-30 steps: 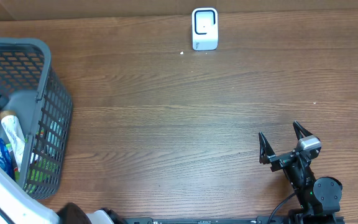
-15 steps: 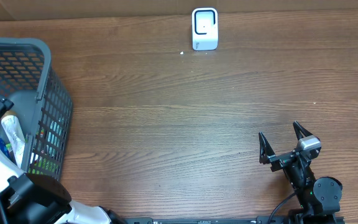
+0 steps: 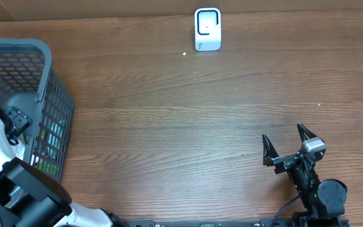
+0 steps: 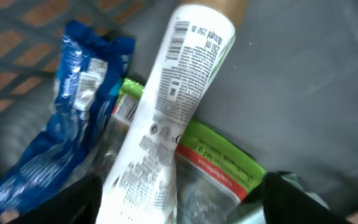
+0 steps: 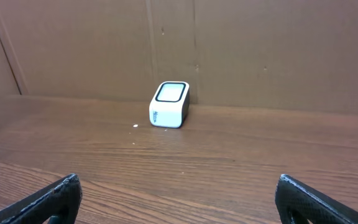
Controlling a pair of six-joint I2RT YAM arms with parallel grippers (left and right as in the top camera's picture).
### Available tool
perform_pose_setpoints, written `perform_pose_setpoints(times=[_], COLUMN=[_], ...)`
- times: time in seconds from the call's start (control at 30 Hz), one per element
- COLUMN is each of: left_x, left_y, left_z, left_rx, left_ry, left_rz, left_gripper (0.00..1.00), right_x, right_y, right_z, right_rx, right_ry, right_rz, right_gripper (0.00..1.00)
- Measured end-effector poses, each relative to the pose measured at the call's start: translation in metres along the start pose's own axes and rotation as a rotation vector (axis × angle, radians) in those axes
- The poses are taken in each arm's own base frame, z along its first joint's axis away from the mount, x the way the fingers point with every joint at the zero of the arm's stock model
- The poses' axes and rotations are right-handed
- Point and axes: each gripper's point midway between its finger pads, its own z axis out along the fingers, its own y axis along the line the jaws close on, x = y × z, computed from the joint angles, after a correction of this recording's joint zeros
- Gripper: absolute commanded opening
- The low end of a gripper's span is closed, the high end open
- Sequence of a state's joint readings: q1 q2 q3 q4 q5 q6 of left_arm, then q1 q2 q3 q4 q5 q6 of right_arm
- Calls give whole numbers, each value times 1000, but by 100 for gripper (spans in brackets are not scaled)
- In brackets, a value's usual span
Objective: Scan the item barcode
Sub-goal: 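Move the left gripper over the grey basket and lower into it, then grasp the white tube in the basket with the left gripper and lift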
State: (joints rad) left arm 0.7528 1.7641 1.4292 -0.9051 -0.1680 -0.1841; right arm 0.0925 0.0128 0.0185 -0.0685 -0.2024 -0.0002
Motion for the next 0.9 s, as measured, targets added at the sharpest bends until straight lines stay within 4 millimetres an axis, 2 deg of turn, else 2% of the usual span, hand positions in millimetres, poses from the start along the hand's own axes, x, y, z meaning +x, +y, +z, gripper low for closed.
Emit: perform_pose_setpoints(times=[0.13,0.37,0.4,0.43,0.5,0.6,0.9], left_x=[-3,-14,-13,-12,-7,-8,-8], left_y=[-3,-7,-7,-7,-7,-3,-3], left_z=[15,30,36,41,54,60,57], left_rx=[7,9,5,1,-15,-35,-31], left_ry=[-44,-89,-80,-69,-40,-42,-29], left_rz=[27,39,43,44,56,57,66], left_gripper=[67,65,58,44,24,4,4], right_x=[0,0,0,0,0,0,0], right_y=[0,0,0,0,0,0,0], right_z=[0,0,0,0,0,0,0], right_rx=[0,0,0,0,0,0,0], right_ry=[0,0,0,0,0,0,0], right_rz=[1,1,0,0,0,0,0], right_gripper=[100,100,100,100,100,100,100])
